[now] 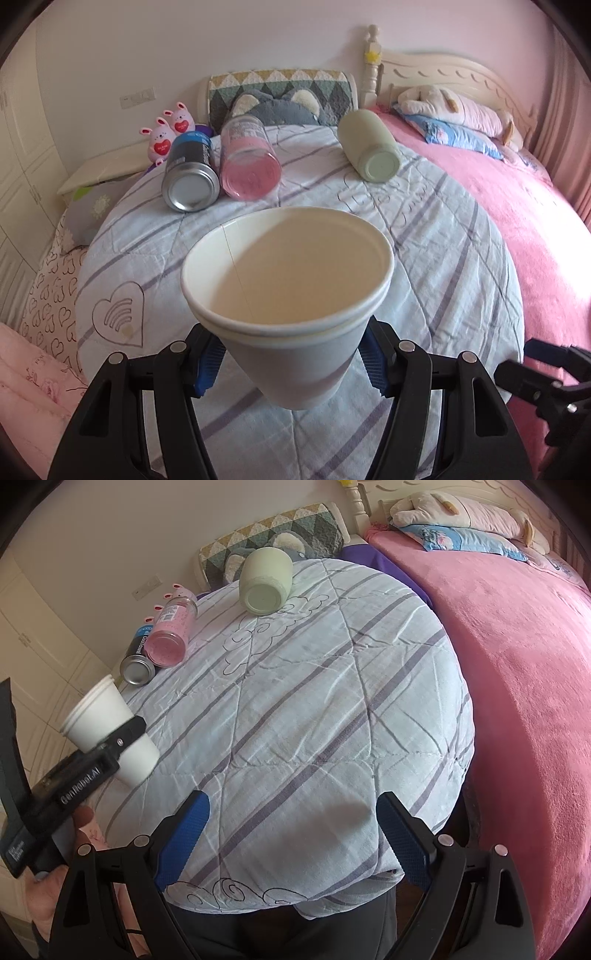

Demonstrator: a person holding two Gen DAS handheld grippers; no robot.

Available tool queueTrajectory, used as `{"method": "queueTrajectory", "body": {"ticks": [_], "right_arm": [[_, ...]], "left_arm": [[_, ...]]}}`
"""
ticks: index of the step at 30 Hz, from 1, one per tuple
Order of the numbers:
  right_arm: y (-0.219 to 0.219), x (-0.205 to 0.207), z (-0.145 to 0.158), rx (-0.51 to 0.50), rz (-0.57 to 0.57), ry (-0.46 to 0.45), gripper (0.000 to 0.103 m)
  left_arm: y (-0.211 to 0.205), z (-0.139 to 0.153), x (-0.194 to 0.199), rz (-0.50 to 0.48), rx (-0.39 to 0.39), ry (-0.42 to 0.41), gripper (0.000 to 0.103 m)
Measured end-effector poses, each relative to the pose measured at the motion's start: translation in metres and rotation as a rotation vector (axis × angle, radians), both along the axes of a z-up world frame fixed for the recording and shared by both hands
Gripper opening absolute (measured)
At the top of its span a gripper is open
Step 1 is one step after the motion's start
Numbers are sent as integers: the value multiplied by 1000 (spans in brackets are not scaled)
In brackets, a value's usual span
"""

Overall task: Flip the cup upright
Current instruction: 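Lower the upright cup onto the quilt with the left gripper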

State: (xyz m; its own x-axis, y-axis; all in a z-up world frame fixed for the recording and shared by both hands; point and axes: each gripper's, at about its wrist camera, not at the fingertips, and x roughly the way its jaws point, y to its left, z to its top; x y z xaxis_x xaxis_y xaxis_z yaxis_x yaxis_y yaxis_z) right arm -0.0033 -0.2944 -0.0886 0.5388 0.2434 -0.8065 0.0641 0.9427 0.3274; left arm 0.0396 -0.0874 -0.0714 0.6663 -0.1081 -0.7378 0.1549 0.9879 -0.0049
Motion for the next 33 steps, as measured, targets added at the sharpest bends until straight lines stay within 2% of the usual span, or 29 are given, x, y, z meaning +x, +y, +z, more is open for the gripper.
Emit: {"method": "queueTrajectory", "body": {"ticks": [12, 21, 24, 29, 33], "right_arm": [[2, -13, 4, -2, -9, -12, 93], [3, -23, 8, -4, -14, -24, 93], [2, -26, 8, -4, -20, -26, 93], [2, -28, 9, -5, -21, -28, 93], [4, -30, 12, -6, -16, -34, 93]], "left_arm": [[3, -14, -23, -15, -14, 35, 65], [-2, -3, -28, -31, -4, -3, 65], [-1, -4, -29, -30, -5, -2, 72], [1, 0, -37, -24, 0, -42, 91], [-1, 3, -46, -20, 52, -99, 95]]}}
